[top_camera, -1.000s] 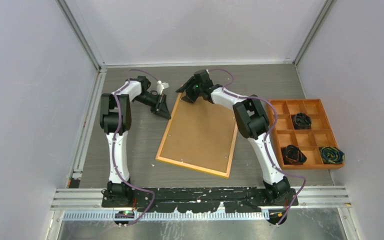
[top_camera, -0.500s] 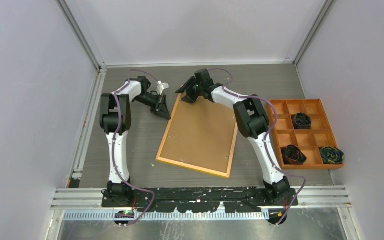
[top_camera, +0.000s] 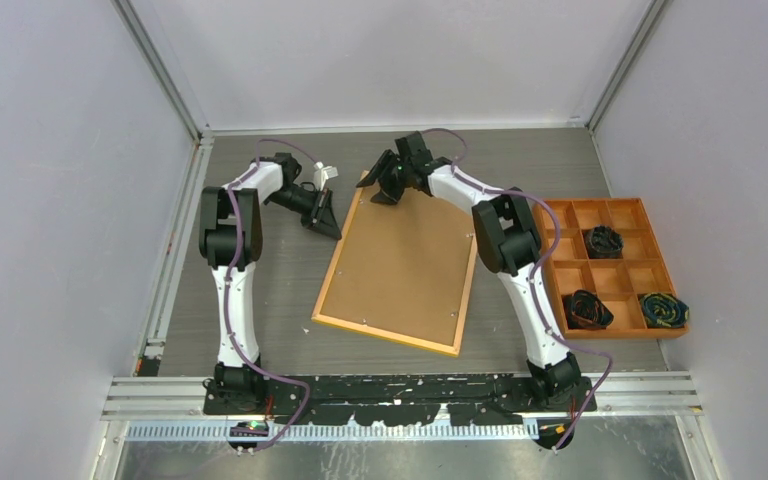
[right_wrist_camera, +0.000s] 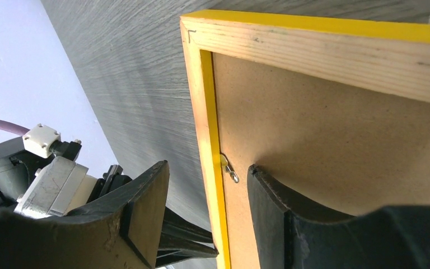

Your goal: Put the photo into the frame

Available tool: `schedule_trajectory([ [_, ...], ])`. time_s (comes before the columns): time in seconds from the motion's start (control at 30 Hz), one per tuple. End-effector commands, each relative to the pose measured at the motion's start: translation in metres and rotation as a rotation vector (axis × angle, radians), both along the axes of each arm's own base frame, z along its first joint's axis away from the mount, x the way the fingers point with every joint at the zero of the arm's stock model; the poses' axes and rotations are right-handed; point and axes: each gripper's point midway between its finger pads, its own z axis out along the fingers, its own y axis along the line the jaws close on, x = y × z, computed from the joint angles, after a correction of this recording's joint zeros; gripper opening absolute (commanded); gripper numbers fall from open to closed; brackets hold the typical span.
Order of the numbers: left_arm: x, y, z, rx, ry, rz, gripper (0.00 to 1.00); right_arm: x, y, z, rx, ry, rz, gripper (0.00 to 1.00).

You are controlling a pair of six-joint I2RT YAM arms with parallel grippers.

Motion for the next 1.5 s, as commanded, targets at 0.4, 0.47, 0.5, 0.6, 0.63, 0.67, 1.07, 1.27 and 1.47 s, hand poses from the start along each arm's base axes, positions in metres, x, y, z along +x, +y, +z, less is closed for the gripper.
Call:
schedule_trajectory([
  [0.4, -0.007, 0.004, -0.001, 0.056, -0.017, -0.027, 0.12, -0.007, 0.025, 0.007, 0.053, -0.008, 0.127, 0.59],
  [0.47, -0.007, 0.004, -0.001, 0.056, -0.018, -0.026, 0.12, -0.009, 0.027, 0.008, 0.058, -0.007, 0.135, 0.59],
  [0.5, -0.007, 0.004, -0.001, 0.055, -0.02, -0.026, 0.12, -0.011, 0.028, 0.008, 0.06, -0.004, 0.139, 0.59],
  [0.6, -0.006, 0.004, 0.0, 0.055, -0.02, -0.026, 0.12, -0.012, 0.03, 0.011, 0.072, -0.006, 0.149, 0.59],
  [0.63, -0.006, 0.004, 0.0, 0.055, -0.02, -0.026, 0.11, -0.012, 0.032, 0.012, 0.079, -0.006, 0.155, 0.59],
  [0.67, -0.006, 0.004, 0.0, 0.055, -0.02, -0.026, 0.11, -0.012, 0.033, 0.012, 0.082, -0.004, 0.16, 0.59],
  [1.07, -0.008, 0.004, -0.001, 0.056, -0.017, -0.03, 0.11, -0.018, 0.041, 0.011, 0.106, 0.002, 0.23, 0.58],
  [1.27, -0.009, 0.005, -0.001, 0.057, -0.016, -0.032, 0.11, -0.02, 0.05, 0.017, 0.149, 0.002, 0.299, 0.58],
  [1.47, -0.009, 0.005, 0.0, 0.061, -0.02, -0.037, 0.1, -0.017, 0.042, 0.023, 0.146, -0.008, 0.319, 0.58],
])
